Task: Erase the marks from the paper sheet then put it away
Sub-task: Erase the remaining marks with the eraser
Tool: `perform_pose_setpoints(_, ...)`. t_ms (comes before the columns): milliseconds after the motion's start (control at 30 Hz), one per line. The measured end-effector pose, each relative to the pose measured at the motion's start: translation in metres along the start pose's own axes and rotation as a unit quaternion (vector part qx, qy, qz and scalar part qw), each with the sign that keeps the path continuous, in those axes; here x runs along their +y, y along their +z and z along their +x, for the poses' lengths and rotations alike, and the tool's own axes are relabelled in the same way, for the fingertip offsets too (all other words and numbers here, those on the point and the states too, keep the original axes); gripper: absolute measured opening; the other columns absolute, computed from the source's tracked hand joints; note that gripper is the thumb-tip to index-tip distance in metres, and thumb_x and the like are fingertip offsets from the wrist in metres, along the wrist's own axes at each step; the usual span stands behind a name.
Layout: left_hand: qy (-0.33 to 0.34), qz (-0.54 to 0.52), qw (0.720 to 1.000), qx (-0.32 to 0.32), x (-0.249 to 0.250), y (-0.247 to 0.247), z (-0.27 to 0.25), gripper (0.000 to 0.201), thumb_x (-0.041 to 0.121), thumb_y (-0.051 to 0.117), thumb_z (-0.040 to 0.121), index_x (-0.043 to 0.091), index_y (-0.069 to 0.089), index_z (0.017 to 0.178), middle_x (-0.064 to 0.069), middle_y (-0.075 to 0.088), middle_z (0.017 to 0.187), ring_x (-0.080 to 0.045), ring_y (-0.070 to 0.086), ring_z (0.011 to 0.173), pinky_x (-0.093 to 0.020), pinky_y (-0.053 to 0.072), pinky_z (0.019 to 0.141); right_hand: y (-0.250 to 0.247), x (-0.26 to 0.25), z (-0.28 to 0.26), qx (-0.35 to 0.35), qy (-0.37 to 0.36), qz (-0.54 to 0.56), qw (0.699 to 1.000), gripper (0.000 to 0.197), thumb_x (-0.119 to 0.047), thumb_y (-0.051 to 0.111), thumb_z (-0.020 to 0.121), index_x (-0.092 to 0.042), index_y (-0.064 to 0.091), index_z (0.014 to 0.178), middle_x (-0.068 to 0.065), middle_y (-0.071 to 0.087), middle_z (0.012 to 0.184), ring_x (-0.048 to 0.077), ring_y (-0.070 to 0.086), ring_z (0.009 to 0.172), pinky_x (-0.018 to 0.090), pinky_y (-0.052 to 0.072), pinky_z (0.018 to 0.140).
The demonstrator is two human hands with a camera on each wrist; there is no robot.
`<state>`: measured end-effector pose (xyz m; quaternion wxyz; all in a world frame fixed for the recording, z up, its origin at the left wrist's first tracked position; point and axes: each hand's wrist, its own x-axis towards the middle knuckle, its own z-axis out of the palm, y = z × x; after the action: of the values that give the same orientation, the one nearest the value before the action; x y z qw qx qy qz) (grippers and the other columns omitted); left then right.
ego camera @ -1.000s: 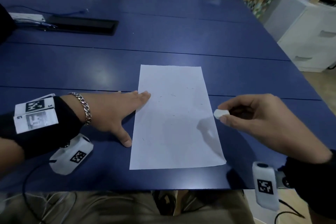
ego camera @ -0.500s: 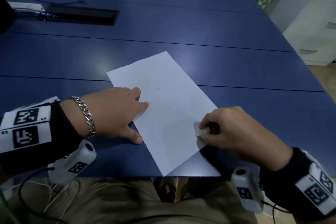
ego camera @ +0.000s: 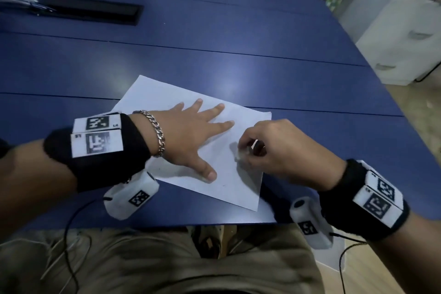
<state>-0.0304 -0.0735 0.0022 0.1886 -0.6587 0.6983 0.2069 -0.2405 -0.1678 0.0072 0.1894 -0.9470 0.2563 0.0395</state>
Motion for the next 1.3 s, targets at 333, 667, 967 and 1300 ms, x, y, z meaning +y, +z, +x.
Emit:
perform_pose_setpoints(333, -0.016, -0.003, 1.0, -0.013, 0.007, 0.024, 0.015, 0.135, 0.106, 0.048, 0.058, 0.052, -0.034, 0.151, 0.008, -0.045, 0.162, -0.049, -0.027, 0.153, -0.076, 0.001, 0.119, 0.01, -0.016, -0.013, -0.022, -0.059, -0.022, 0.998, 0.007, -0.025, 0.064, 0.084, -0.025, 0.069, 0.09, -0.008, 0.062, 0.081, 0.011, 0.059, 0.071, 0.033, 0.054, 0.068)
perform_pose_setpoints(667, -0.018, 0.003, 1.0, -0.012, 0.007, 0.024, 0.015, 0.136, 0.107, 0.047, 0.055, 0.053, -0.035, 0.15, 0.01, -0.044, 0.162, -0.047, -0.027, 0.153, -0.076, 0.001, 0.12, 0.005, -0.01, -0.005, -0.008, -0.041, -0.051, 0.998, 0.012, -0.03, 0.062, 0.083, -0.025, 0.072, 0.088, -0.007, 0.068, 0.078, 0.012, 0.062, 0.069, 0.034, 0.056, 0.069)
perform_pose_setpoints(967, -0.021, 0.001, 1.0, -0.017, 0.008, 0.023, 0.015, 0.137, 0.107, 0.048, 0.055, 0.054, -0.035, 0.149, 0.012, -0.046, 0.161, -0.045, -0.028, 0.153, -0.075, -0.001, 0.12, -0.004, -0.005, 0.008, -0.009, -0.026, -0.059, 0.998, 0.013, -0.032, 0.063, 0.084, -0.023, 0.071, 0.087, -0.006, 0.068, 0.077, 0.012, 0.062, 0.071, 0.037, 0.056, 0.072)
perform_pose_setpoints(1300, -0.015, 0.007, 1.0, -0.017, 0.007, 0.021, 0.014, 0.136, 0.106, 0.049, 0.057, 0.054, -0.036, 0.149, 0.011, -0.046, 0.161, -0.045, -0.029, 0.153, -0.074, -0.002, 0.12, 0.001, -0.006, -0.03, 0.056, -0.011, 0.018, 0.998, 0.019, -0.024, 0.071, 0.085, -0.03, 0.075, 0.104, -0.012, 0.07, 0.086, 0.006, 0.067, 0.076, 0.02, 0.053, 0.075)
